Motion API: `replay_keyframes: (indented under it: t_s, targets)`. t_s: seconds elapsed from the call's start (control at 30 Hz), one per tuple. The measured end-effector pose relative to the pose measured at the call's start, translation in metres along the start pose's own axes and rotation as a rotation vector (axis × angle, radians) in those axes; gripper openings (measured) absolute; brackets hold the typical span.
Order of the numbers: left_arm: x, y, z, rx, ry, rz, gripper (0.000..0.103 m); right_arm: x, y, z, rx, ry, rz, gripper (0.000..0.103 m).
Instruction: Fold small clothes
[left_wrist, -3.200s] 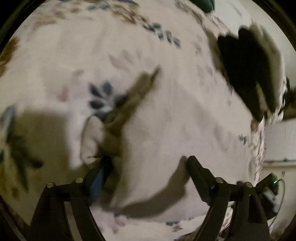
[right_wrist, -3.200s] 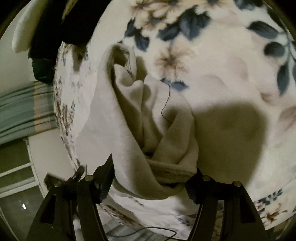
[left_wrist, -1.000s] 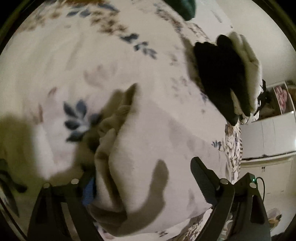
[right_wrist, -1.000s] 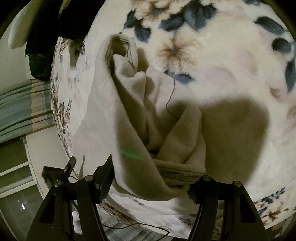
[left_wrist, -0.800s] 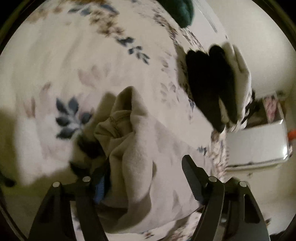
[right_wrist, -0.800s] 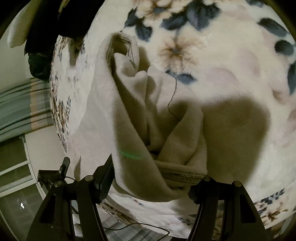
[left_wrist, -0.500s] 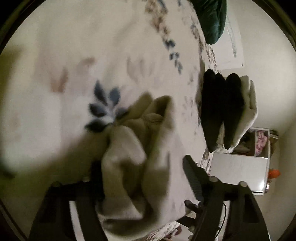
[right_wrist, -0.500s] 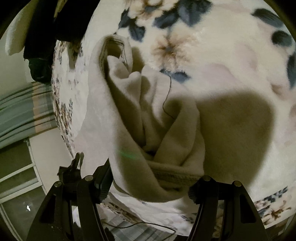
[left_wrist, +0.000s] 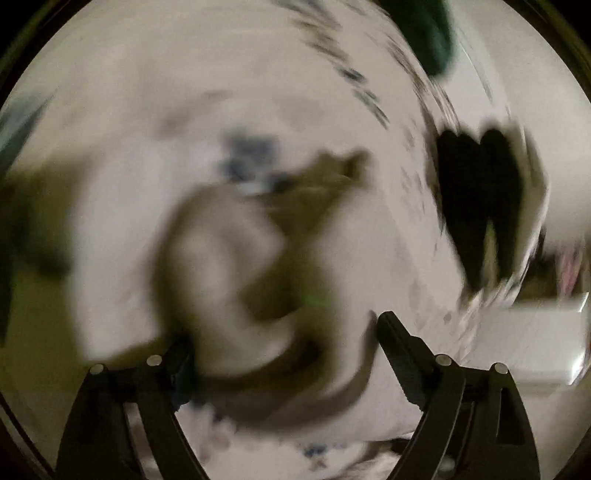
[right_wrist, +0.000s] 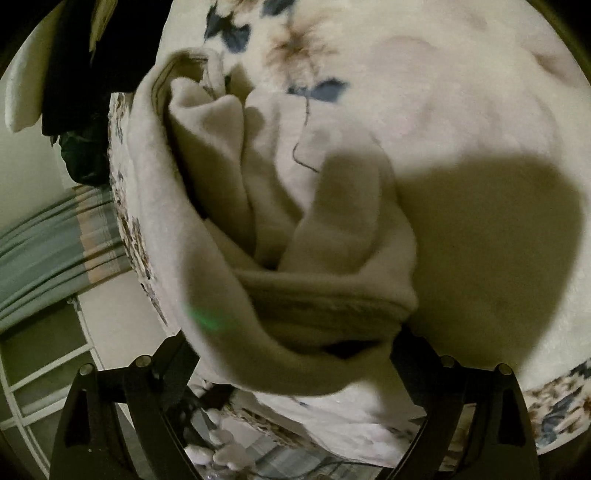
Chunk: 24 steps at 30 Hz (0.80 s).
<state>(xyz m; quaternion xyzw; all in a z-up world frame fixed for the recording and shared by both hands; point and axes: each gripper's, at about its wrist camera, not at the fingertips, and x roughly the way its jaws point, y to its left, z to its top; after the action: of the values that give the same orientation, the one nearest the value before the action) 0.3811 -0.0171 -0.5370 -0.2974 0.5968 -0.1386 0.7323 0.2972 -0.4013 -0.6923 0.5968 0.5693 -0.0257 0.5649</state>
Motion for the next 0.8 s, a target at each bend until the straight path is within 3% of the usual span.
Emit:
replay_keyframes:
  t_s: [0.1,0.23,0.27,0.37,0.4,0.47,0.57,0.67,0.73,0.8]
  targets:
    - [0.015,-0.028,0.004,0.171,0.033,0.024,0.087,0.004,0.003,-0.001,-0.011,0.006,-0.005,0.096]
    - [0.016,-0.044,0.004,0.253,0.038,-0.083,0.085,0.005,0.004,-0.001,-0.011,0.009,-0.003,0.096]
    - [0.018,-0.044,0.007,0.237,0.042,-0.121,0.077,0.002,0.002,0.002,-0.012,0.010,-0.005,0.096]
    - [0.019,-0.020,0.011,0.077,0.050,-0.349,0.061,0.000,-0.001,0.004,-0.010,0.011,-0.007,0.096]
    - [0.022,-0.005,0.013,-0.016,0.055,-0.454,0.061,-0.001,0.001,0.005,-0.011,0.011,-0.006,0.096]
    - [0.031,0.023,0.017,-0.189,0.045,-0.528,0.059,-0.001,0.002,0.004,-0.011,0.012,-0.003,0.096]
    - [0.023,0.028,0.026,-0.210,0.049,-0.484,0.061,-0.002,0.003,0.005,-0.006,0.015,0.005,0.096]
    - [0.009,0.020,0.030,-0.221,0.069,-0.384,0.062,-0.004,0.003,0.006,-0.005,0.015,0.008,0.096]
    - [-0.006,0.014,0.030,-0.181,0.051,-0.284,0.062,-0.005,0.005,0.006,-0.005,0.014,0.010,0.096]
    - [-0.018,0.012,0.030,-0.128,0.032,-0.086,0.062,-0.005,0.004,0.007,-0.005,0.014,0.013,0.096]
